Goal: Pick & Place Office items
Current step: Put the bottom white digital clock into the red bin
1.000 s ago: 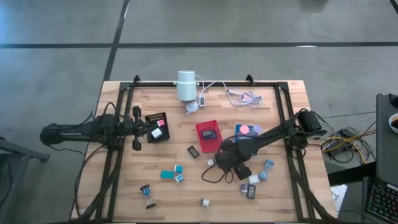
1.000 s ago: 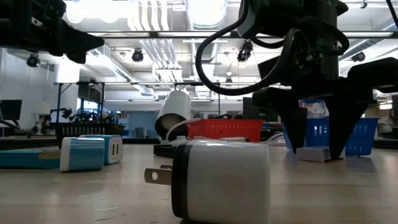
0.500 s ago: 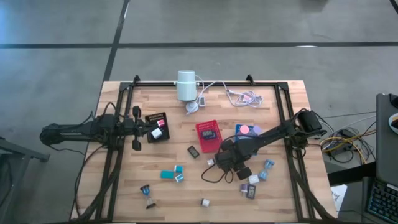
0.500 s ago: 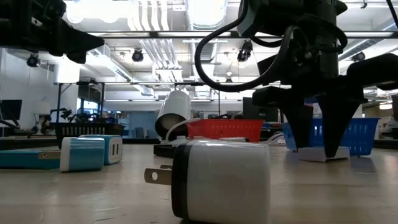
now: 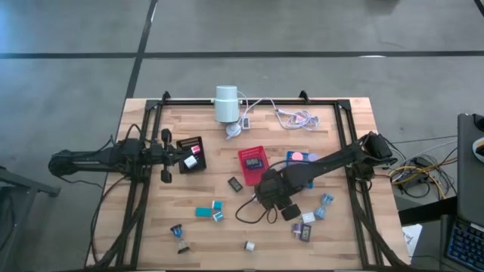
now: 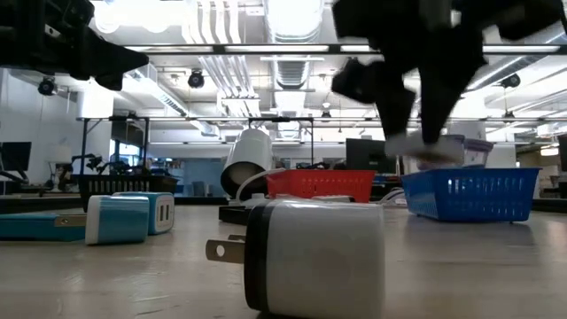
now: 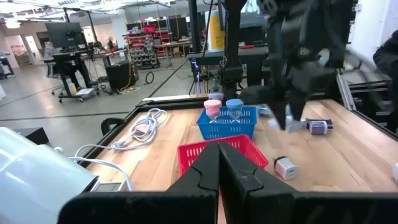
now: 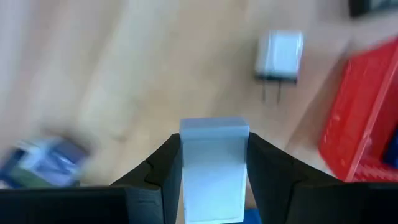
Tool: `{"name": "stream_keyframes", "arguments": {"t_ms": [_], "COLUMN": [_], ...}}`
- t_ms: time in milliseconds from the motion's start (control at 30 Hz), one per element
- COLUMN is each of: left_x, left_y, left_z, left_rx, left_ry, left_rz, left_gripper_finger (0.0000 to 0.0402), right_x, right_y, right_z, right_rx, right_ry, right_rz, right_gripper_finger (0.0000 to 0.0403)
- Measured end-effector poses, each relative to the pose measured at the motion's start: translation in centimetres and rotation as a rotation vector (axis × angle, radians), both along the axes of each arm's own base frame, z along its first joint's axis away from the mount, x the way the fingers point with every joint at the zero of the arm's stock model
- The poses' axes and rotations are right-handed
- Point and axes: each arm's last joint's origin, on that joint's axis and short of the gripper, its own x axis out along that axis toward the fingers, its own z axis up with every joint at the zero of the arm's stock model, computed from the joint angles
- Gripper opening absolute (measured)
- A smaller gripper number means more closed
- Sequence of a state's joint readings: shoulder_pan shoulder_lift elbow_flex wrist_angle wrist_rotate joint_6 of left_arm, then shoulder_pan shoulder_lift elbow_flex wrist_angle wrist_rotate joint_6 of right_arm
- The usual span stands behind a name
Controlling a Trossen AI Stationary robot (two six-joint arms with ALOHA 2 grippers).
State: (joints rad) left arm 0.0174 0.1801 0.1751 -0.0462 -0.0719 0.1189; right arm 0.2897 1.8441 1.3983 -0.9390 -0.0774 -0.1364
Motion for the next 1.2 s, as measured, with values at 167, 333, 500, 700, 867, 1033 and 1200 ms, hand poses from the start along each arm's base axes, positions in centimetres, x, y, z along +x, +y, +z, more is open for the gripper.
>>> {"name": "stream_keyframes", "arguments": {"t_ms": [167, 333, 500, 700, 867, 1033, 1200], "left_x": [0.0, 0.0, 0.0, 0.0, 0.0, 0.0, 0.0], "left_y": [0.0, 0.0, 0.0, 0.0, 0.0, 0.0, 0.0], "left_z": [0.0, 0.0, -0.1, -0.1, 0.0, 0.0, 0.0], "left_rx": [0.000, 0.000, -0.001, -0.001, -0.018, -0.017, -0.011], "left_ry": [0.000, 0.001, 0.010, 0.010, -0.006, -0.005, 0.001], "left_rz": [0.000, 0.000, 0.000, 0.000, 0.005, 0.005, 0.005], "left_gripper_finger": [0.0005, 0.0005, 0.0005, 0.0005, 0.0005, 0.0005, 0.0005], "right_x": [0.1, -2.2, -7.2, -13.2, -17.0, -18.6, -19.7], "right_y": [0.2, -0.8, -2.9, -5.3, -6.7, -7.3, -7.5], "right_z": [4.2, 9.5, 14.1, 15.3, 12.6, 8.2, 4.2], "right_rx": [0.088, 0.098, 0.124, 0.220, 0.257, 0.318, 0.363], "right_ry": [-0.160, -0.448, -0.789, -1.146, -1.304, -1.372, -1.496], "right_rz": [0.021, 0.030, -0.050, -0.168, -0.259, -0.319, -0.310], "right_gripper_finger": [0.0137, 0.0137, 0.0137, 0.0137, 0.0137, 0.0137, 0.0137]}}
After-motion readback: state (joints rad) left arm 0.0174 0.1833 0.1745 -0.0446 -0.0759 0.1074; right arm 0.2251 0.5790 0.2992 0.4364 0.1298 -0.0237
